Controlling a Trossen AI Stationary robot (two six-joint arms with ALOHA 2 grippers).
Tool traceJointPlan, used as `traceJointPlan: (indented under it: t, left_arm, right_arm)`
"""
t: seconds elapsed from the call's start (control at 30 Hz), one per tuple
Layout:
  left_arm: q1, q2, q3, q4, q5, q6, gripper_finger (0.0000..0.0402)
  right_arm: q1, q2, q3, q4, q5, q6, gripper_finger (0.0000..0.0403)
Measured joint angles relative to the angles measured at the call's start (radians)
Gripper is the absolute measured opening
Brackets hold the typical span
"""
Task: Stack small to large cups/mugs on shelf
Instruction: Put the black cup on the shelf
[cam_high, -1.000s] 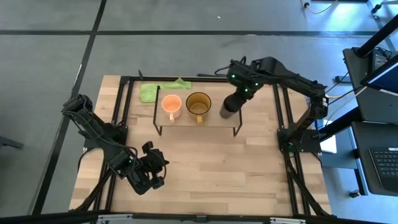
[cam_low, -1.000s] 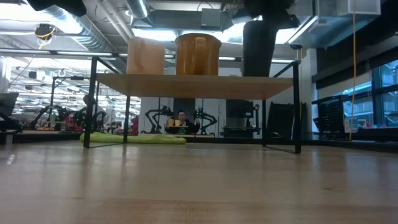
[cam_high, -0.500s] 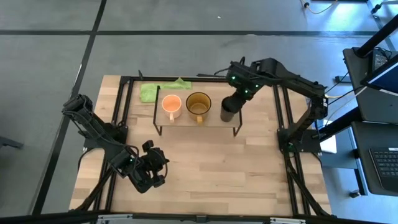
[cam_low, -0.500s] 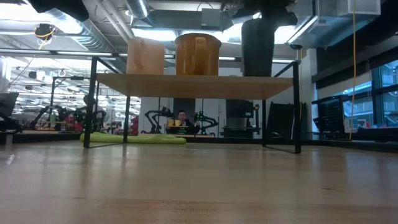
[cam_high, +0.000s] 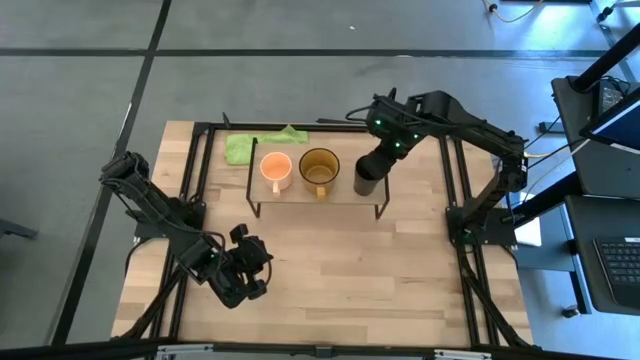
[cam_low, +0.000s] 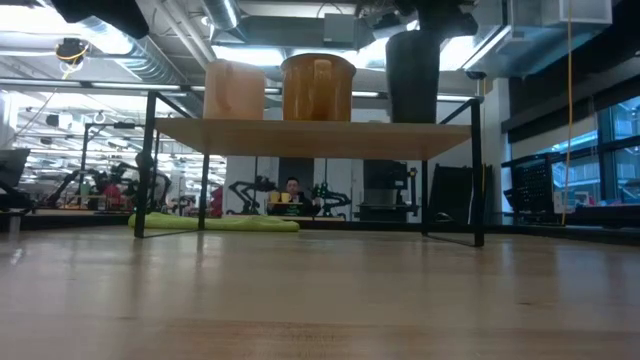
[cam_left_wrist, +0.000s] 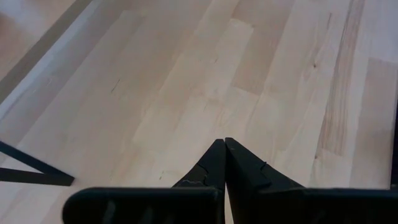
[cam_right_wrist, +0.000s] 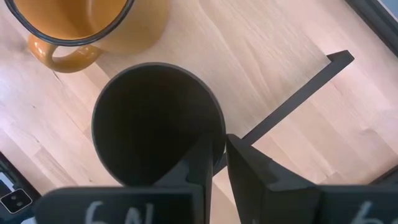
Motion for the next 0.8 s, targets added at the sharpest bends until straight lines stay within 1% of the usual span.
traceJointPlan:
  t: [0.3,0.4,0.53,0.8]
  left_arm:
    - [0.000,0.000,0.000,0.001,0.003,-0.002,0.0000]
    - [0.000,0.000,0.000,0.004,0.003,-0.003,0.0000]
    - [0.000,0.000,0.000,0.004,0.009,-0.003,0.0000]
    - [0.000,0.000,0.000,0.004,0.010,-0.003,0.0000]
  right_arm:
    - [0.000,0.005,-0.011,0.071,0.000,-0.005,0.0049]
    - [-0.001,0.008,-0.011,0.070,0.003,-0.023,0.0049]
    - [-0.013,0.007,-0.011,0.066,0.042,-0.026,0.0049]
    - [-0.026,0.007,-0.011,0.066,0.043,-0.034,0.0049]
